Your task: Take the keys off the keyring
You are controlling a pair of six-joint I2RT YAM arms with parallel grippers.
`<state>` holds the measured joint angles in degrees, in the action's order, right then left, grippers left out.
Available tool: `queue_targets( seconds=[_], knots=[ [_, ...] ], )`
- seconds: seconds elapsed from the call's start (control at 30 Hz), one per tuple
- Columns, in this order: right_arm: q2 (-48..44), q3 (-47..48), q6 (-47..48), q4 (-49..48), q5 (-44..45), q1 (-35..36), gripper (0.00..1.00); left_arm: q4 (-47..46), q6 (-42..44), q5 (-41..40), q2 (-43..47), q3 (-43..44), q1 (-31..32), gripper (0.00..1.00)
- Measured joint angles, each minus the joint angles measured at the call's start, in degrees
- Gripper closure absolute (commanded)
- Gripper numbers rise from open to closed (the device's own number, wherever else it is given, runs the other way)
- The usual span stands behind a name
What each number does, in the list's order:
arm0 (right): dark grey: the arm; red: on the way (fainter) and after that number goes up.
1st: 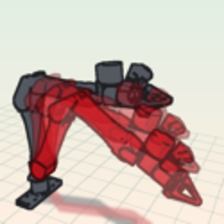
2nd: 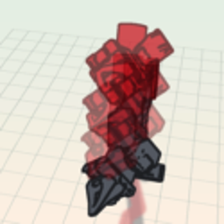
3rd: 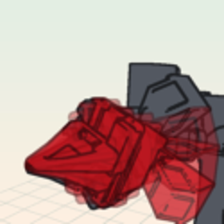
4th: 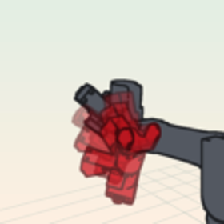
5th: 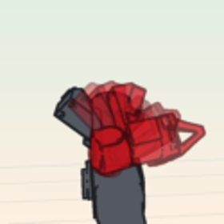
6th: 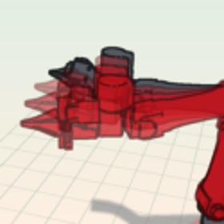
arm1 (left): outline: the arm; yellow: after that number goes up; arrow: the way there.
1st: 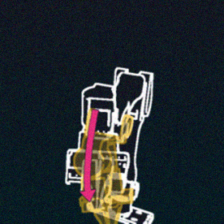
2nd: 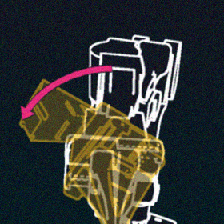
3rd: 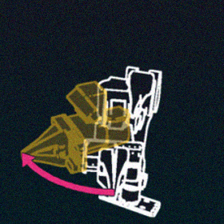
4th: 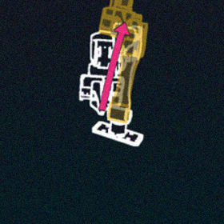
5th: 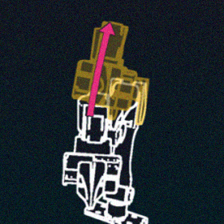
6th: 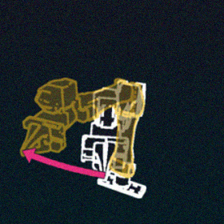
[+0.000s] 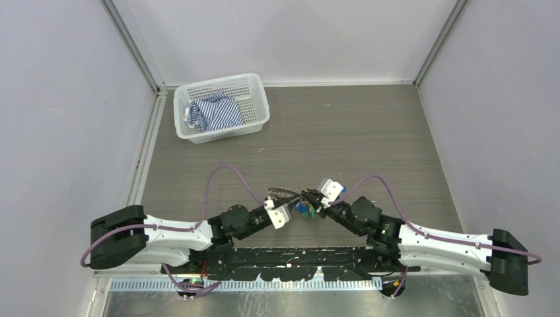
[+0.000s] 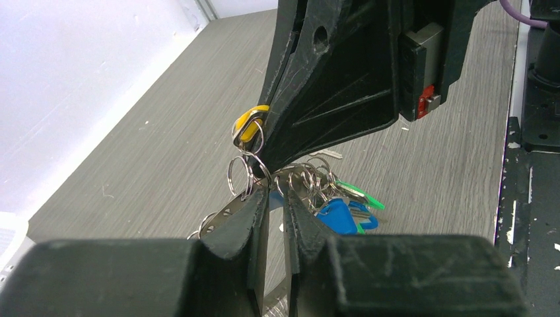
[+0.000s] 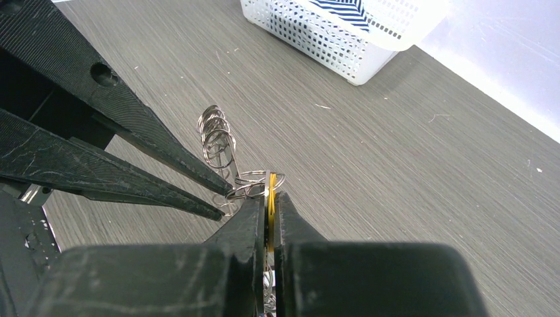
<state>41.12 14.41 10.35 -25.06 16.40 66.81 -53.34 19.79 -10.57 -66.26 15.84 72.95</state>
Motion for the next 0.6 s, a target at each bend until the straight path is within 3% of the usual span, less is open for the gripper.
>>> queue_targets(
  seconds=[0.6],
  knots=[
    [0.5,0.0,-0.2,0.4,0.0,0.1,0.99,-1.4,0.1,-1.4,-0.3,0.0,0.0,0.86]
  ],
)
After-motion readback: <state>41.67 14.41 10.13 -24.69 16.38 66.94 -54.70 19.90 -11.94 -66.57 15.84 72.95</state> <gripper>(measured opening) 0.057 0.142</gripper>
